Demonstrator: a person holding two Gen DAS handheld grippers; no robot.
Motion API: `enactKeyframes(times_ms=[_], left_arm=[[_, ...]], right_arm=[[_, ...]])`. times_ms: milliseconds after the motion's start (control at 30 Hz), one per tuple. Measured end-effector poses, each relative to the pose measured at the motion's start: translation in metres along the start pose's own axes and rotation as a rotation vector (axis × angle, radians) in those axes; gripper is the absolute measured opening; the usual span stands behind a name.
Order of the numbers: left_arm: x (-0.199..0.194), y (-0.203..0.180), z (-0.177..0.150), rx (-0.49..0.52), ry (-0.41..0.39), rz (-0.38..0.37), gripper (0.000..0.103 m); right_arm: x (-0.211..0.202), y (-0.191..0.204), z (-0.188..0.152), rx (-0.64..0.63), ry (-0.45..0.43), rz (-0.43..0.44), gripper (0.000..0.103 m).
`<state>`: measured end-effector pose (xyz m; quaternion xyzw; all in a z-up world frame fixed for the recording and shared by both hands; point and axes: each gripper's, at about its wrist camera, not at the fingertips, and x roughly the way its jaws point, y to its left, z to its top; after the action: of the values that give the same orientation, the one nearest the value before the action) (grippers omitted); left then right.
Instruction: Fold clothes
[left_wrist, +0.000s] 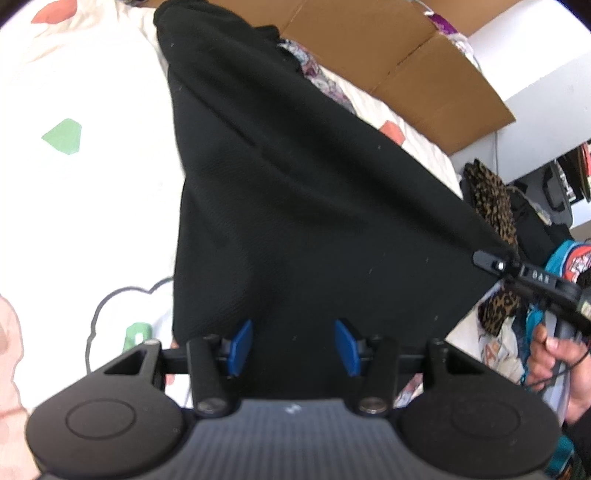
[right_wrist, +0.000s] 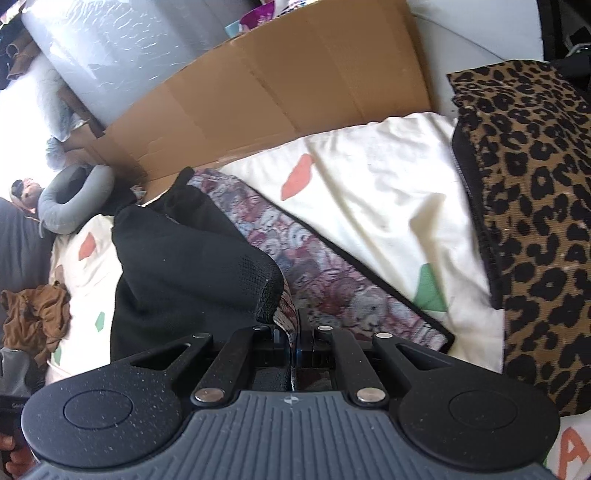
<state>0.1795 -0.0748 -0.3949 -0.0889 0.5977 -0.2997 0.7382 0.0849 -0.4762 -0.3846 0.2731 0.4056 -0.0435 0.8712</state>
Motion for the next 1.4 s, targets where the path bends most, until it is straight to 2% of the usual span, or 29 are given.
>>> enactKeyframes(times_ms=[300,567,667,800,833,900,967,1200,1400], left_arm=[[0.006,0.014,-0.023,-0.012,0.082,-0.002,0.054],[0.028,0.019,-0.048,-0.080,0.156,-0.081,0.054],[0.038,0.019,-0.053,-0.100,0.181,-0.104,0.045],[0.040,0.022,-0.061,-0.119,0.224,-0.141,0.043],[0.041,0.022,-0.062,-0.121,0.233,-0.149,0.038],[0.047,0.020,-0.064,-0.122,0.255,-0.165,0.018],[0.050,0.017,-0.064,-0.122,0.269,-0.180,0.006],[0.044,0.013,-0.061,-0.111,0.265,-0.232,0.003],[0.057,0.010,-0.064,-0.093,0.279,-0.201,0.003]], right_arm=[[0.012,-0.025,-0.005,0.017,0.025,-0.086,0.001],[0.015,-0.037,-0.010,0.034,0.043,-0.125,0.004],[0.013,-0.040,-0.010,0.034,0.036,-0.131,0.007],[0.013,-0.044,-0.008,0.045,0.020,-0.134,0.008],[0.012,-0.045,-0.008,0.047,0.014,-0.135,0.008],[0.011,-0.046,-0.007,0.050,0.003,-0.134,0.006],[0.009,-0.046,-0.006,0.040,0.002,-0.135,0.002],[-0.004,-0.048,-0.004,0.043,-0.005,-0.160,0.001],[0.002,-0.058,-0.009,0.063,0.012,-0.178,0.001]])
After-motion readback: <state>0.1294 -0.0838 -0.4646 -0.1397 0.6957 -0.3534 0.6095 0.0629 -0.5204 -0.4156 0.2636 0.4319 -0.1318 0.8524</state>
